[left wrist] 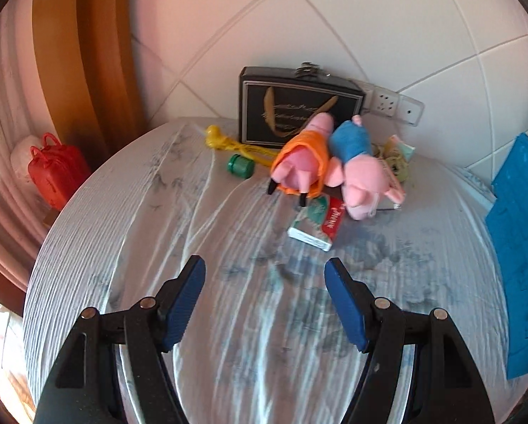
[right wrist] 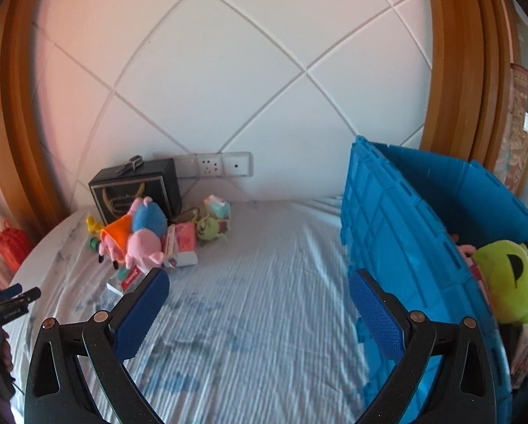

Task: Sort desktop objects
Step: 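Withdraw both tools from the crate back toward the bed, then grasp the green jar with the left tool while the right tool grasps the toothpaste box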

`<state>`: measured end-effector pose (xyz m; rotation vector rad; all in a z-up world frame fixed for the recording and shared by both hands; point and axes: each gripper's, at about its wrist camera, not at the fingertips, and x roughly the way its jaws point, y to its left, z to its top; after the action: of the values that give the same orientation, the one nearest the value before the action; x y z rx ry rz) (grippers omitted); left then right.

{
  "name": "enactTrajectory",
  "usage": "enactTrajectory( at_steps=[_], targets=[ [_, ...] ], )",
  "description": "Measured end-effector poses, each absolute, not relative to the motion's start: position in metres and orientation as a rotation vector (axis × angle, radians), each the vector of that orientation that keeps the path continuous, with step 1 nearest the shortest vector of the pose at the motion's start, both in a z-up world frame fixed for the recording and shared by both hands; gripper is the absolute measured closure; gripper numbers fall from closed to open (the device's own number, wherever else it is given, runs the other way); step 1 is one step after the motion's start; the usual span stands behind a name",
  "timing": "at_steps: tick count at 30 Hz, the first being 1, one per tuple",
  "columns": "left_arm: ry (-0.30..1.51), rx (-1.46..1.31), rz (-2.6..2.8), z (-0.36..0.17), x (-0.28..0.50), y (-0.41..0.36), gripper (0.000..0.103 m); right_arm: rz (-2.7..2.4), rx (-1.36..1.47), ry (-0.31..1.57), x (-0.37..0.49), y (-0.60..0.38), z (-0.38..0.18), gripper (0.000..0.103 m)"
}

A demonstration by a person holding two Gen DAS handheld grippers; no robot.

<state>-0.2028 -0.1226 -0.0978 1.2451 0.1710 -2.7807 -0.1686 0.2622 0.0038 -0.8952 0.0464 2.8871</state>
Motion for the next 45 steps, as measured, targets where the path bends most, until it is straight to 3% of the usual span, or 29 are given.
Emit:
enactTrajectory(
  at_steps=[13,19,24,29,30,32,34,42,44,45],
  targets=[
    [0.11,1.357,-2.718,-0.178,-0.346,-0.195,0.034,2.767,-1.274,0.082,-0.324,0.244,-0.089,0.0],
    [0.042,1.423,-2.771,-0.207,-0.426,-0.188,0.034,2.723,-1.399,0.119,-0.378,0.241,-0.121,0.0],
    [-0.129,1.462,-2.761,-0.233,-0.477,-0.176,0.034,2.7,-1.468,0.141,-0.407,0.238,-0.143,0.0],
    [-0.15,1.512,-2.74,-0.253,-0.509,-0.177,0.034,2.691,-1.533,0.167,-0.433,0.229,-0.161,0.0],
    [-0.147,1.529,-2.729,-0.258,-0.513,-0.178,0.04,2.69,-1.54,0.168,-0.438,0.227,-0.164,0.0],
    [-0.078,1.539,-2.764,-0.26,-0.512,-0.183,0.055,2.689,-1.553,0.176,-0.446,0.222,-0.168,0.0],
    [-0.022,1.528,-2.746,-0.258,-0.505,-0.187,0.056,2.692,-1.572,0.185,-0.456,0.215,-0.174,0.0],
    [-0.07,1.426,-2.693,-0.226,-0.422,-0.188,0.056,2.738,-1.666,0.211,-0.493,0.178,-0.193,0.0],
    [-0.017,1.413,-2.678,-0.219,-0.392,-0.191,0.056,2.766,-1.672,0.196,-0.497,0.167,-0.193,0.005],
    [0.019,1.415,-2.675,-0.216,-0.385,-0.189,0.056,2.774,-1.672,0.179,-0.498,0.161,-0.193,0.013]
  ],
)
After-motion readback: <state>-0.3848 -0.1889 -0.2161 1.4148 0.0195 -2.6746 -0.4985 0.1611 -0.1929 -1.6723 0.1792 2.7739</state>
